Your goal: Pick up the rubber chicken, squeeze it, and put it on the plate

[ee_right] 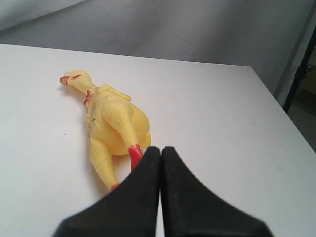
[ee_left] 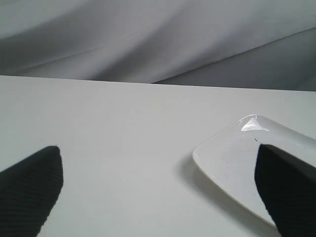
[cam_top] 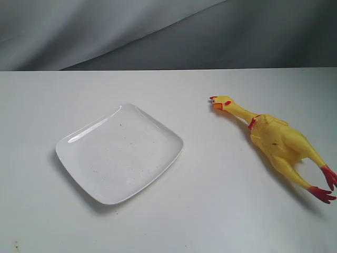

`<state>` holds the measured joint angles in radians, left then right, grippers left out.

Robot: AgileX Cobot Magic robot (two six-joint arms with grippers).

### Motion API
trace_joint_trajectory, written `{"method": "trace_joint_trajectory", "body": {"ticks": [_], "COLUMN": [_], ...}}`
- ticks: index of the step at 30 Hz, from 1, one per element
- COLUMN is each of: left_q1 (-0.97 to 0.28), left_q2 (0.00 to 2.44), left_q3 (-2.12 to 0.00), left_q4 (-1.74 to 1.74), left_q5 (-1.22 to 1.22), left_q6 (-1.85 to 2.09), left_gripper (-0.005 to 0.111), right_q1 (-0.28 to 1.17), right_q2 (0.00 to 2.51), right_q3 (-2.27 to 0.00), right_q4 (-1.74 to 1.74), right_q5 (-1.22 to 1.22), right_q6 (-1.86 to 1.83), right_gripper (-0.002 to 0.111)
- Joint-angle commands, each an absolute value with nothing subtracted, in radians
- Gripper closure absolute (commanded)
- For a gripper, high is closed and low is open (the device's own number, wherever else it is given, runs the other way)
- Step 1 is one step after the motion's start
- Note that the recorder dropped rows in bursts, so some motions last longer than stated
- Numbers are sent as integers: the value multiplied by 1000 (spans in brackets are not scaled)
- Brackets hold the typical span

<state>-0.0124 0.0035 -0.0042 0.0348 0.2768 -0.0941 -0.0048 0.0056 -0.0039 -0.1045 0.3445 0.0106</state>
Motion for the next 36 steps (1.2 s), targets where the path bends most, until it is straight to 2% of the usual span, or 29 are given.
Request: {"method": "trace_joint_trajectory", "body": {"ticks": [1, 12, 16, 23, 30, 36], "left_q1": [-10, -10, -10, -10, -10, -10], "left_q2": [0, 0, 0, 0, 0, 0], "left_q3": [0, 0, 0, 0, 0, 0], "left_q4": [36, 36, 36, 36, 36, 36], "left_q5": [266, 266, 266, 266, 266, 266], "left_q6": [-96, -96, -96, -96, -96, -96], "left_gripper": [3, 3, 3, 3, 3, 3], "right_q1": [-11, -11, -11, -11, -11, -11], "right_q2": [0, 0, 0, 0, 0, 0], "right_q3": [0, 0, 0, 0, 0, 0], "right_q4": [-98, -139, -139, -139, -139, -118], "right_q5": [342, 279, 112, -351, -509, -699], "right_q6": [10, 6, 6, 6, 31, 379], "right_gripper": [108, 108, 108, 108, 108, 108]}}
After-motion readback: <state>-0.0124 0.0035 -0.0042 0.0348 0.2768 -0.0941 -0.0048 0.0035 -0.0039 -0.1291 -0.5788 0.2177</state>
